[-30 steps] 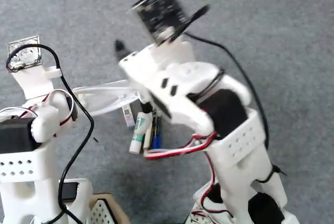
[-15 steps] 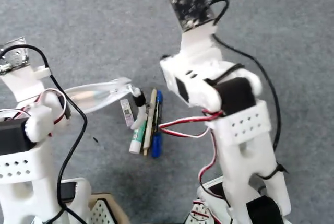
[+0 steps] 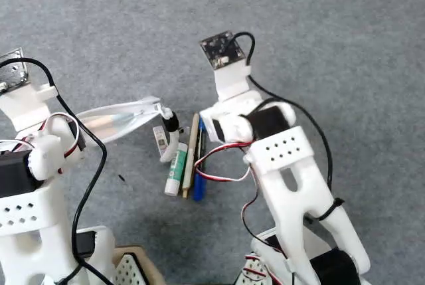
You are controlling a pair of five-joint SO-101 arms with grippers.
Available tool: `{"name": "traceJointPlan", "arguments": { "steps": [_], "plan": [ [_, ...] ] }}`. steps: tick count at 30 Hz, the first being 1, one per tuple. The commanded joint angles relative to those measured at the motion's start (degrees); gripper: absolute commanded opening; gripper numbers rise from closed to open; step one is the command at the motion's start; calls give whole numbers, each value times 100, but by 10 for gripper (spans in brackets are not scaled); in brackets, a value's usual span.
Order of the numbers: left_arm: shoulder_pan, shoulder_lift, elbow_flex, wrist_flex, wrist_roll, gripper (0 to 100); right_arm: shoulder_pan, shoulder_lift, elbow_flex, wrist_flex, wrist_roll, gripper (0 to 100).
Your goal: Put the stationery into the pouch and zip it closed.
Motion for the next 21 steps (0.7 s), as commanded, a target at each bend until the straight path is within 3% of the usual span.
{"name": "traceJointPlan", "arguments": {
  "steps": [1, 9, 17, 21],
  "plan": [
    [-207, 0, -259, -18, 44, 28, 62, -57, 171, -457, 0, 234],
    [-259, 237, -268, 0, 44, 28, 53, 1209, 101, -914, 0, 234],
    [-259, 237, -259, 0, 44, 28, -202, 2712, -1095, -703, 0, 235],
    [-259, 237, -259, 9, 44, 28, -360, 3327, -1763, -229, -9, 312]
  ]
}}
